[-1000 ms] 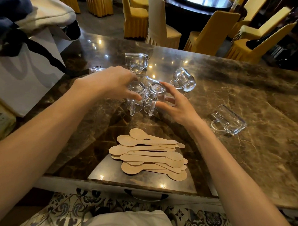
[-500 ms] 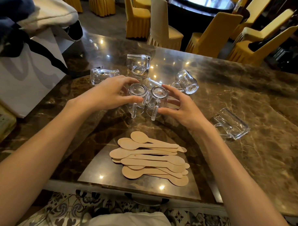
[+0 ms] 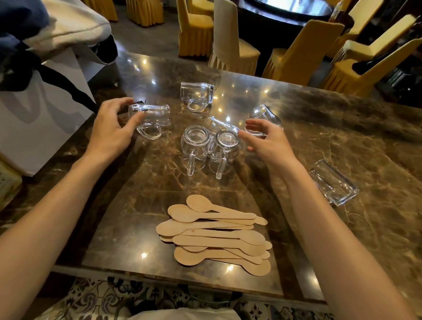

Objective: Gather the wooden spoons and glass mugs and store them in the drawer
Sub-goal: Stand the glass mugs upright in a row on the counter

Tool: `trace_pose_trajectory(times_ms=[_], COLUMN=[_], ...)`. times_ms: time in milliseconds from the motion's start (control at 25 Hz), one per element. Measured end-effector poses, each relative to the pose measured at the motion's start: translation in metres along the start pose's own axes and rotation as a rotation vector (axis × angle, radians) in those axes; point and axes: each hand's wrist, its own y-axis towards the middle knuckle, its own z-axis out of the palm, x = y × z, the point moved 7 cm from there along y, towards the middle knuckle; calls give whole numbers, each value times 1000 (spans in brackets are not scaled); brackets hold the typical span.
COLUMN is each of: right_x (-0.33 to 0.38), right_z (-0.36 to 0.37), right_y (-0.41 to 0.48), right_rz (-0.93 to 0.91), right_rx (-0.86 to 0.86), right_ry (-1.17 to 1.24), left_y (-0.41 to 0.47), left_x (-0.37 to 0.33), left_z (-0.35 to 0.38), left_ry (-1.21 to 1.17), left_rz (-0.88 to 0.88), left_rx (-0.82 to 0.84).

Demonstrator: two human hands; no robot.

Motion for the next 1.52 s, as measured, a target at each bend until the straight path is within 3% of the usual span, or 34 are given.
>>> trace_pose_trajectory(times_ms=[200, 480, 840, 1000, 1120, 1520], right_x=[-12, -9, -1, 18, 29, 42], right_z=[21, 24, 26, 14, 3, -13], right_y=[11, 4, 0, -1, -6, -27], right_rz=[175, 158, 90, -9, -62, -115], right_rx=[133, 176, 136, 41, 1, -12], right_ry=[-68, -19, -22, -235, -320, -720], left_y=[9, 21, 18, 24, 29, 12], left_x=[35, 37, 29, 17, -6, -56], left_z=[15, 22, 24, 16, 13, 12], left_ry=[-12, -91, -242, -195, -30, 162], left_rz=[-80, -65, -85, -35, 114, 268], left_rx=[224, 370, 325, 278, 272, 464])
